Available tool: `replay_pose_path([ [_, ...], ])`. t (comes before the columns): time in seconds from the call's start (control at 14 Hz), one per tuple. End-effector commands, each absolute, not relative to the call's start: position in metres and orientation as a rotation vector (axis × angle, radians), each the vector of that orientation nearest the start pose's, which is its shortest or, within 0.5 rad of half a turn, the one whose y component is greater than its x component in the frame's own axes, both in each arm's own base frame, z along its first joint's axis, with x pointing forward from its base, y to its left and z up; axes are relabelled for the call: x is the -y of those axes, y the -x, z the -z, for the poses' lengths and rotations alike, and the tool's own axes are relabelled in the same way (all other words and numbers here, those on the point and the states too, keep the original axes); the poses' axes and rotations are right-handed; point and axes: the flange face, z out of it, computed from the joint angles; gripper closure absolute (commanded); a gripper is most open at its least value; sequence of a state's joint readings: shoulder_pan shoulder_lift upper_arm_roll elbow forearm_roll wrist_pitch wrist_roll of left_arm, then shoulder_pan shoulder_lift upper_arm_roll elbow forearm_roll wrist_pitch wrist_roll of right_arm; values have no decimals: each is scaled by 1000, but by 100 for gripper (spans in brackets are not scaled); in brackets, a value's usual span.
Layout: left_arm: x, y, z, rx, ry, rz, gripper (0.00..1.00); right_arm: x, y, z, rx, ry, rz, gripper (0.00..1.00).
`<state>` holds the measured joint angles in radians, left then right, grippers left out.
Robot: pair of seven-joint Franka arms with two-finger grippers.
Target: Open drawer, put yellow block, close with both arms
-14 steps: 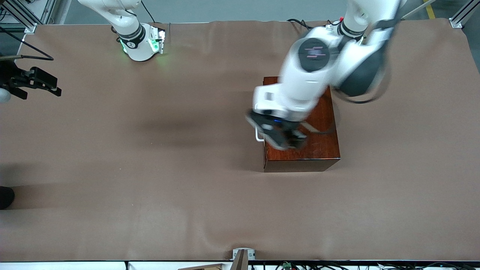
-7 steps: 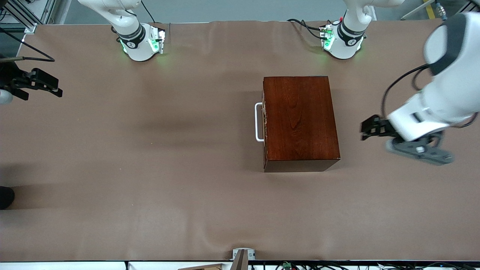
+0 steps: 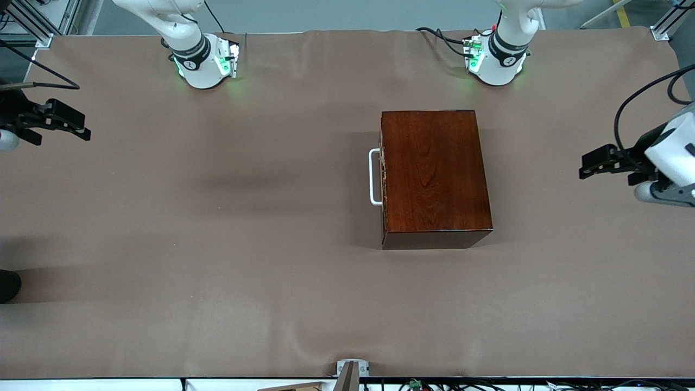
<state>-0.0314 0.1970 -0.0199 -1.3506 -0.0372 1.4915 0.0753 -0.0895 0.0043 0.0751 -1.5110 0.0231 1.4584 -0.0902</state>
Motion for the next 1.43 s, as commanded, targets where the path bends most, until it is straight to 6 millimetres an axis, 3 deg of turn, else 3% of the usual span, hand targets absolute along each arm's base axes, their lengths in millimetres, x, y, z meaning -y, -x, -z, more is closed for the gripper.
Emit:
replay_pose_path([
  [0.0, 37, -570, -619, -201, 3175, -41, 0, 6, -546, -639, 137, 3108, -93, 0],
  [0.29, 39, -550, -615, -169, 3171, -5, 0, 6, -546, -640, 137, 3109, -91, 0],
  [1.36, 34, -554, -615, -157, 3168, -3, 0, 3, -549, -635, 144, 3106, -98, 0],
])
